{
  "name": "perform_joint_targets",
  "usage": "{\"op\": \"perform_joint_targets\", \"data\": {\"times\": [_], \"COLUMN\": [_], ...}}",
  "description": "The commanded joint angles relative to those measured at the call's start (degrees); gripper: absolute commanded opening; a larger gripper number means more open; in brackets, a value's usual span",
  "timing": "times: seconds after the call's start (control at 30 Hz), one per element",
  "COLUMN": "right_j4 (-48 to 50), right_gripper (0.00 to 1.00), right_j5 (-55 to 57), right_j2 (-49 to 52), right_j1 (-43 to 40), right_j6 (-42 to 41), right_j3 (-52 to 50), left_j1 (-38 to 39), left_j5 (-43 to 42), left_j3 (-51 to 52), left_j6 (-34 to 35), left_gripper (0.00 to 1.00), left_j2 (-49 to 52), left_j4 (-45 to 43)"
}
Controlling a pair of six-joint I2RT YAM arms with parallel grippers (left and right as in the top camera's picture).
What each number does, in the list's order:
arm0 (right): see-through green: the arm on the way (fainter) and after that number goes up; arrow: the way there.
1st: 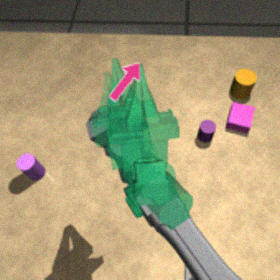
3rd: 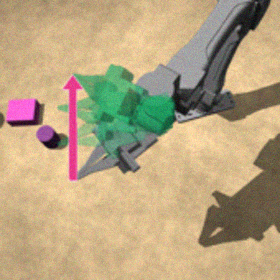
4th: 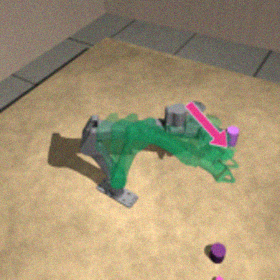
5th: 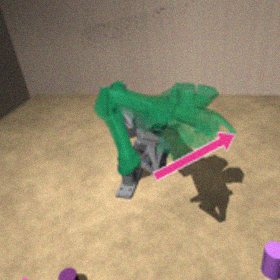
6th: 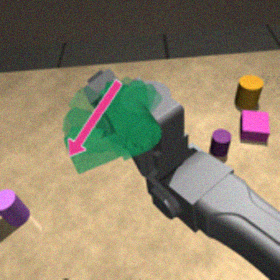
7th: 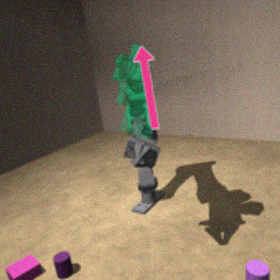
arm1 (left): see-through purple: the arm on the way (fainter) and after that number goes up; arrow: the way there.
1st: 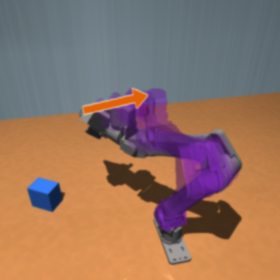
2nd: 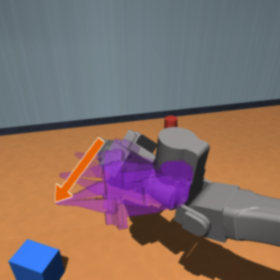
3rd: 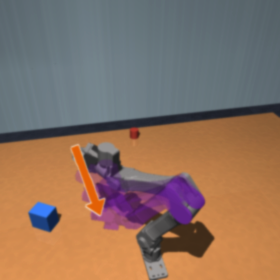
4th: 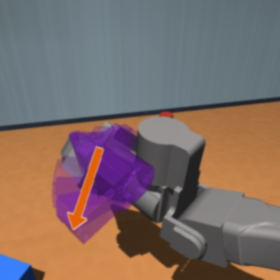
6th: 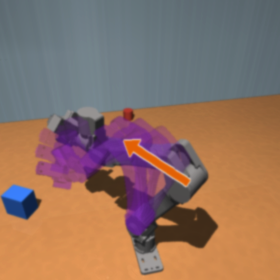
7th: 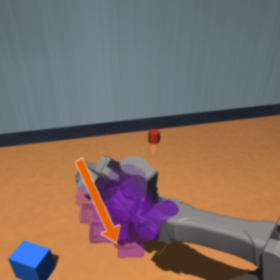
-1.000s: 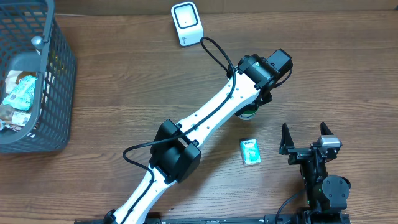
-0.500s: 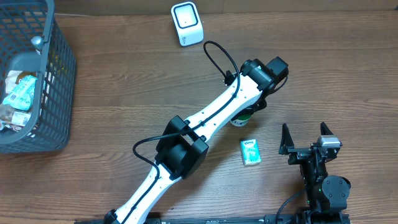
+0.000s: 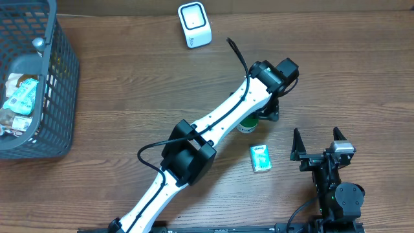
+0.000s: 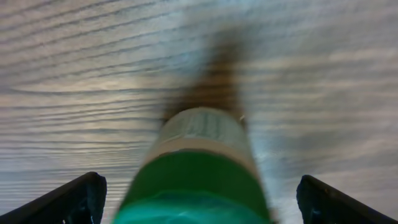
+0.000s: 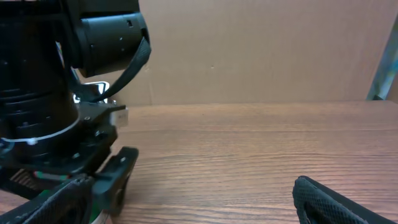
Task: Scan the item barcode
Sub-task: 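Lower the bottle onto the table beside the tissue pack, then open the left gripper and move it over the Kleenex tissue pack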
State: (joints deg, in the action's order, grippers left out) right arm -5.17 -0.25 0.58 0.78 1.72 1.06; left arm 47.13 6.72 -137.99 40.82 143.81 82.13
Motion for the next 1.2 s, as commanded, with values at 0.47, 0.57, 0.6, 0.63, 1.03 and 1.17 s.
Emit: {"op": "perform_joint_targets", "data": {"times": [0.47, 0.57, 0.6, 0.63, 1.03, 1.17], "right_j4": [0.3, 0.4, 0.4, 0.4, 0.4, 0.4], "right_gripper": [1.0, 1.0, 1.0, 1.0, 1.0, 1.0], "right_j5": [-0.5, -0.5, -0.5, -0.5, -0.5, -0.5], "right_j2": [-0.4, -0.4, -0.4, -0.4, -0.4, -0.4], "right_j1": [-0.1, -0.1, -0.1, -0.1, -0.1, -0.1], "right_j6": [0.2, 0.2, 0.2, 0.2, 0.2, 0.2], "right_j3": [-0.6, -0.6, -0.6, -0.6, -0.6, -0.6], "left_j1": [-1.5, -2.0, -2.4, -2.9, -2.1, 0.1], "left_j5": [-3.0, -3.7, -4.4, -5.1, -15.3, -21.0], "left_j3": [-0.6, -1.6, -2.8, -4.5, -20.5, -17.4], "left_j6": [-9.5, -13.0, -13.8, -14.0, -17.1, -20.2], "left_gripper": [0.83, 0.99, 0.99, 1.0, 1.0, 1.0], "left_j2": [-0.2, -0.3, -0.3, -0.3, -0.5, -0.5], "left_j4": [1.6, 1.3, 1.8, 2.6, 14.7, 14.7]}}
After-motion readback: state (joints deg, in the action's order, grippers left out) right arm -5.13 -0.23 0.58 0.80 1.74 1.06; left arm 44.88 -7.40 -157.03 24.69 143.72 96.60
